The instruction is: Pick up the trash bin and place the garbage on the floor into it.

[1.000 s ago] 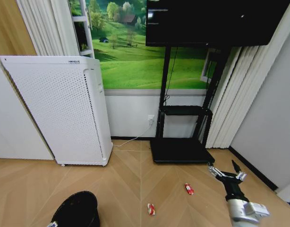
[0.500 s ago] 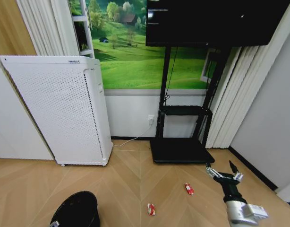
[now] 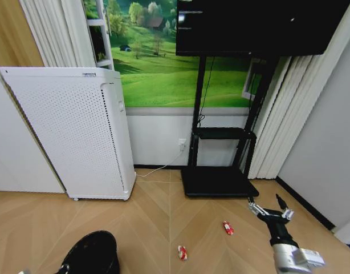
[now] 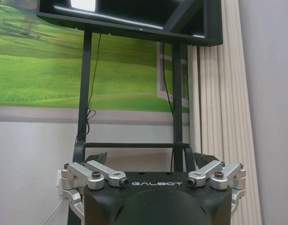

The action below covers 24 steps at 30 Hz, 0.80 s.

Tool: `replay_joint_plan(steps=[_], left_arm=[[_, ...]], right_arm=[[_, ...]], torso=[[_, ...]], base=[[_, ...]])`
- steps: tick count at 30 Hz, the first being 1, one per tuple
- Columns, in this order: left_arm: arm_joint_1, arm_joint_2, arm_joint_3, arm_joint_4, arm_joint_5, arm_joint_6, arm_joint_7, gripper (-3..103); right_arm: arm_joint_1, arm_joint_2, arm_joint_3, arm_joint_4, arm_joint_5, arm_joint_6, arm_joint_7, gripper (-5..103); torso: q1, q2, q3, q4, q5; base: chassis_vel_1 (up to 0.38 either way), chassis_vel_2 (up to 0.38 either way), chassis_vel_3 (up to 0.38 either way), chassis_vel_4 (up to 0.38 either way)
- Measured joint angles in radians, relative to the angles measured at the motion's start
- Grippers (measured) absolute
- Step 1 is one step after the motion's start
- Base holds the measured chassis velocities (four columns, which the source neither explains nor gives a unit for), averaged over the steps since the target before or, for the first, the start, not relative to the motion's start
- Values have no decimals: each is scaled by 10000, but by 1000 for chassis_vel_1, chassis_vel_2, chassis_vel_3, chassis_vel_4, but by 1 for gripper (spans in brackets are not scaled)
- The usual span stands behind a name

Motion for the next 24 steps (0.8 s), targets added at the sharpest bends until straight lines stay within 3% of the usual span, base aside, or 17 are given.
replay_joint_plan(steps=[2,4,5,7,9,11,12,14,15,18,24], left_arm=[[34,27,-48,-87,91,-128,199,7],[164,49,-109,-167,973,-758,1013,7],[164,49,-109,-167,973,-758,1013,7],[371,57,-237,-375,1819,-1530,1922,7],[474,58,-321,-522,2210,-1814,2283,7],[569,52,-512,-719,3493,-2611,3032,7],[569,52,-512,-719,3493,-2611,3032,7],[582,30,-807,-755,5685,-3785,3914,7],[582,30,-807,-755,5685,-3785,3914,7],[580,58,-991,-1002,7290,-4631,4465,7],[469,85,-877,-1814,7423,-4770,4545,7]], right_arm=[[35,-21,22,-68,3,61,46,100],[87,-44,46,-166,50,194,76,100],[87,-44,46,-166,50,194,76,100],[108,-53,54,-231,78,338,70,100],[106,-50,55,-270,27,395,35,100],[71,-24,27,-326,-116,442,-74,100],[71,-24,27,-326,-116,442,-74,100],[-6,-26,-23,-326,-279,439,-165,100],[-6,-26,-23,-326,-279,439,-165,100],[-135,-58,69,-219,-410,405,-358,100],[-249,86,124,-285,-736,536,-370,100]], torso=[[0,0,0,2,0],[0,0,0,0,-1],[0,0,0,0,-1],[0,0,0,4,1],[0,0,0,4,0],[0,0,0,-2,-1],[0,0,0,-2,-1],[0,0,-1,1,1],[0,0,-1,1,1],[0,1,-1,6,0],[0,1,0,-2,3]], base=[[0,0,0,0],[0,0,0,0],[0,0,0,0],[0,0,0,0],[0,0,0,0],[0,0,0,0],[0,0,0,0],[0,0,0,0],[0,0,0,0],[0,0,0,0],[0,0,0,0]])
